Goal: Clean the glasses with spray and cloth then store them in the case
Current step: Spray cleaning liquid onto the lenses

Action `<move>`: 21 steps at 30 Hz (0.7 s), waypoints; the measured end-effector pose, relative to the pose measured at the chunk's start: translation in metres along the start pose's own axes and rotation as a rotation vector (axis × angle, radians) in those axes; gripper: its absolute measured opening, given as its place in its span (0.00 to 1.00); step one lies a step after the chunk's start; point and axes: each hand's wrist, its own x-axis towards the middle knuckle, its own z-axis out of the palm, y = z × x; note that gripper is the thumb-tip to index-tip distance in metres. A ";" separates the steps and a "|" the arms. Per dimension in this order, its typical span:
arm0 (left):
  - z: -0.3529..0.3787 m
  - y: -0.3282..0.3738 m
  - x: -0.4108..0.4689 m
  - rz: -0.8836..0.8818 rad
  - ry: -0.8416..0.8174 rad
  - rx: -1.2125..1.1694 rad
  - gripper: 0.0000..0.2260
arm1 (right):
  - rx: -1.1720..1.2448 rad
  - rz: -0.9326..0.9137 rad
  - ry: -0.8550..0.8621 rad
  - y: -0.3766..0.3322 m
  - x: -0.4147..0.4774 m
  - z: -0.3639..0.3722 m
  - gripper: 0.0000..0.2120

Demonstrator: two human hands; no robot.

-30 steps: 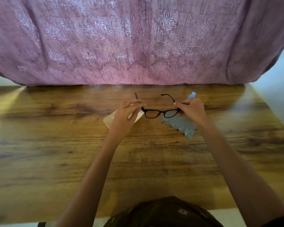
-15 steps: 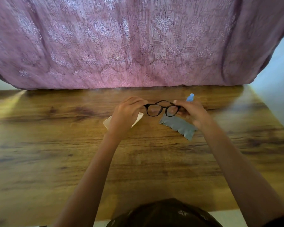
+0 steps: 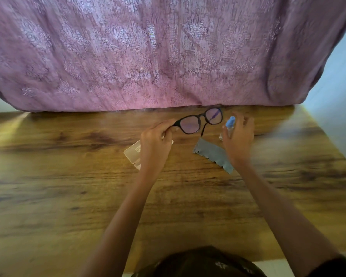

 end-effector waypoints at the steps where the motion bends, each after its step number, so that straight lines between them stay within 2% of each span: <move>1: 0.001 0.000 -0.002 -0.022 -0.006 -0.006 0.08 | -0.007 -0.012 -0.001 0.004 -0.001 0.003 0.19; 6: 0.006 -0.002 -0.012 -0.083 -0.017 0.000 0.08 | 0.053 -0.052 0.001 0.016 -0.006 0.019 0.19; 13: 0.011 -0.008 -0.021 -0.116 -0.035 -0.022 0.05 | 0.301 0.118 -0.109 0.022 -0.004 0.027 0.29; 17: 0.013 -0.015 -0.028 -0.141 -0.054 -0.026 0.07 | 0.516 0.200 -0.066 0.015 0.001 0.014 0.27; 21: 0.016 -0.020 -0.032 -0.179 -0.041 -0.051 0.07 | 0.551 0.142 -0.037 -0.004 -0.017 -0.003 0.22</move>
